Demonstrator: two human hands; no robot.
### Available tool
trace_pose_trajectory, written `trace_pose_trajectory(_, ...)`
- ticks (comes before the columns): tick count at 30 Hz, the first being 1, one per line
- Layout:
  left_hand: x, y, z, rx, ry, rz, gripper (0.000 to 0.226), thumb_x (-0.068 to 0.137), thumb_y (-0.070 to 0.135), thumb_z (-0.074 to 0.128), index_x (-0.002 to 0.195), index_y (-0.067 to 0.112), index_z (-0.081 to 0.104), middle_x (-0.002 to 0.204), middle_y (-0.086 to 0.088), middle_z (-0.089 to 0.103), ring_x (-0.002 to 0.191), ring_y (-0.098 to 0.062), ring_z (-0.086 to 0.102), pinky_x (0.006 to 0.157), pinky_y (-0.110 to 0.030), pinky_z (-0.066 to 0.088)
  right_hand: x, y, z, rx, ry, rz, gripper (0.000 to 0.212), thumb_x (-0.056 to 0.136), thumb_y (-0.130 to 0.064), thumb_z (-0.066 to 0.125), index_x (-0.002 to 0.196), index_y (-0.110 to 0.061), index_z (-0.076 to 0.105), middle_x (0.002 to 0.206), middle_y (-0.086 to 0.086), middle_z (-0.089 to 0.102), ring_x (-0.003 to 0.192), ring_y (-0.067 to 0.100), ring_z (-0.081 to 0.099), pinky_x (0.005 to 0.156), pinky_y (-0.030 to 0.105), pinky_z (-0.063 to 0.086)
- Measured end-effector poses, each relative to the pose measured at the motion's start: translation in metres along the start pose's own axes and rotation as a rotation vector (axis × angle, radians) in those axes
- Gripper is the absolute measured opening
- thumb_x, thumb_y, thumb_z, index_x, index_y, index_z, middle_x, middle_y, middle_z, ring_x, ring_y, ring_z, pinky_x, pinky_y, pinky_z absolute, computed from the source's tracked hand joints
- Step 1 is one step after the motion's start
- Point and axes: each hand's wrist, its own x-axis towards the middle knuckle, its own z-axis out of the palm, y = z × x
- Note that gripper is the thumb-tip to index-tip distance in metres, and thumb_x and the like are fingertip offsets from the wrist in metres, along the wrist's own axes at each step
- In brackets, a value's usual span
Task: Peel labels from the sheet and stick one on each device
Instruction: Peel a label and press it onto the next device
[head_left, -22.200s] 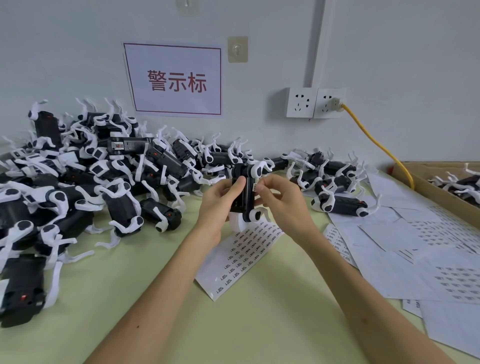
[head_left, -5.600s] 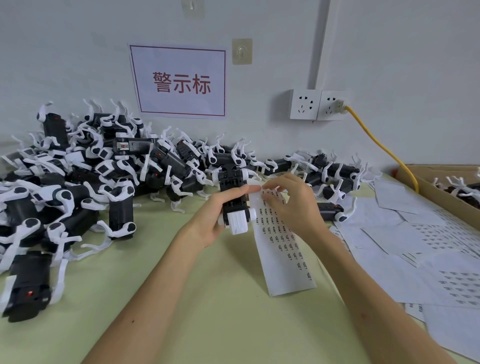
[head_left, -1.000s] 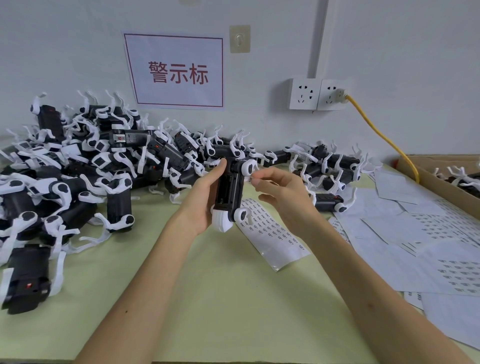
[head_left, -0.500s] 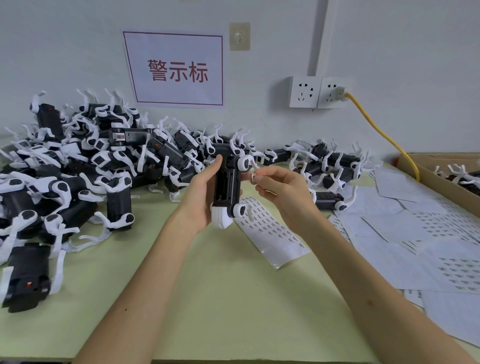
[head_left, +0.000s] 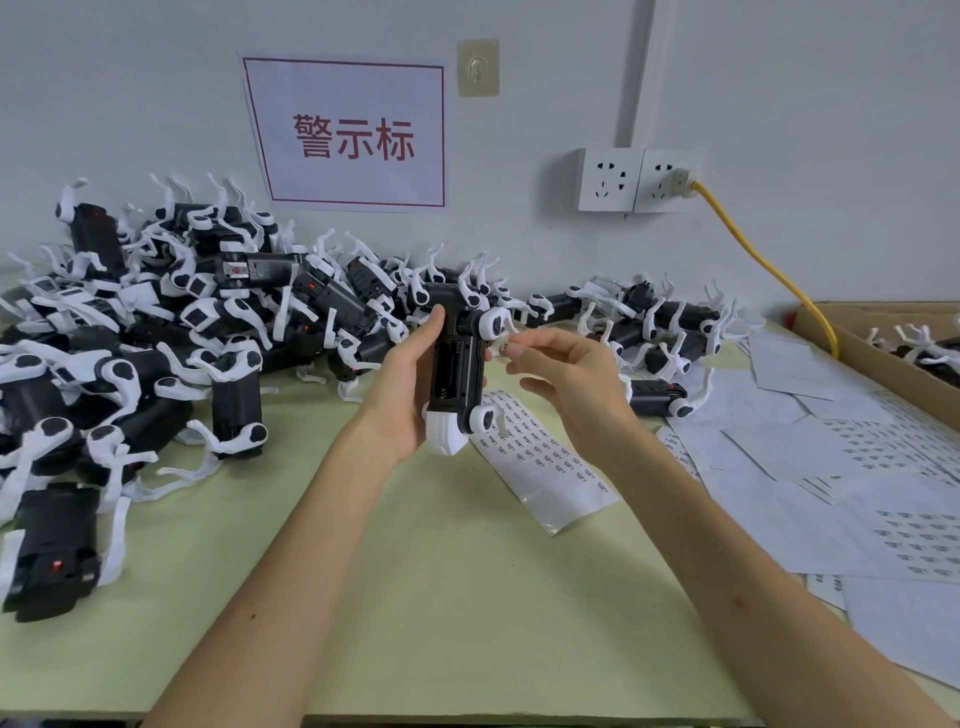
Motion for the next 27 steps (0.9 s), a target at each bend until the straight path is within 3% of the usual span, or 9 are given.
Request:
trace_pose_trajectory(3, 0.0001, -0.0011, 0.0006, 0.009, -0.002, 0.002, 0.048, 0.093, 0.061, 0.058, 0.101, 0.019, 0.081, 0.097, -0.008, 0.073, 0.069, -0.021, 0.065, 0.063, -0.031, 0.055, -0.0003, 0.0008, 0.0014, 0.0, -0.032, 0.0, 0.011, 0.088, -0.004, 0.075, 0.081, -0.012, 0.073, 0.09, -0.001, 0.073, 0.086, 0.012, 0.066, 0.08, 0.023, 0.054)
trace_pose_trajectory(6, -0.0002, -0.0015, 0.0011, 0.009, 0.003, 0.011, 0.048, 0.094, 0.06, 0.057, 0.098, 0.019, 0.081, 0.093, -0.008, 0.073, 0.068, -0.02, 0.065, 0.062, -0.03, 0.056, -0.0005, 0.0007, 0.0014, 0.046, -0.05, -0.015, 0.014, 0.088, 0.003, 0.072, 0.083, -0.01, 0.072, 0.078, 0.003, 0.069, 0.073, 0.014, 0.064, 0.078, 0.024, 0.054)
trace_pose_trajectory(11, -0.0006, -0.003, 0.0035, -0.01, 0.013, 0.006, 0.046, 0.094, 0.058, 0.059, 0.088, 0.019, 0.081, 0.08, -0.003, 0.071, 0.067, -0.019, 0.065, 0.06, -0.029, 0.056, -0.0017, 0.0002, 0.0036, 0.075, -0.046, -0.028, 0.032, 0.086, 0.007, 0.073, 0.11, -0.01, 0.06, 0.077, 0.006, 0.073, 0.066, 0.016, 0.064, 0.076, 0.028, 0.056)
trace_pose_trajectory(15, -0.0015, -0.0041, 0.0051, 0.002, 0.015, 0.01, 0.044, 0.094, 0.058, 0.059, 0.091, 0.02, 0.081, 0.078, -0.002, 0.068, 0.066, -0.019, 0.066, 0.06, -0.029, 0.056, -0.0018, 0.0003, 0.0033, 0.067, -0.046, -0.033, 0.042, 0.086, 0.004, 0.074, 0.121, -0.012, 0.056, 0.078, 0.004, 0.074, 0.065, 0.017, 0.063, 0.08, 0.034, 0.053)
trace_pose_trajectory(27, -0.0025, -0.0056, 0.0101, 0.023, 0.005, 0.029, 0.044, 0.098, 0.057, 0.054, 0.09, 0.024, 0.082, 0.077, 0.001, 0.068, 0.068, -0.016, 0.065, 0.061, -0.029, 0.056, -0.0017, 0.0018, 0.0048, -0.011, -0.026, -0.058, 0.034, 0.086, -0.003, 0.076, 0.111, -0.02, 0.061, 0.08, 0.0, 0.076, 0.081, 0.012, 0.073, 0.08, 0.026, 0.047)
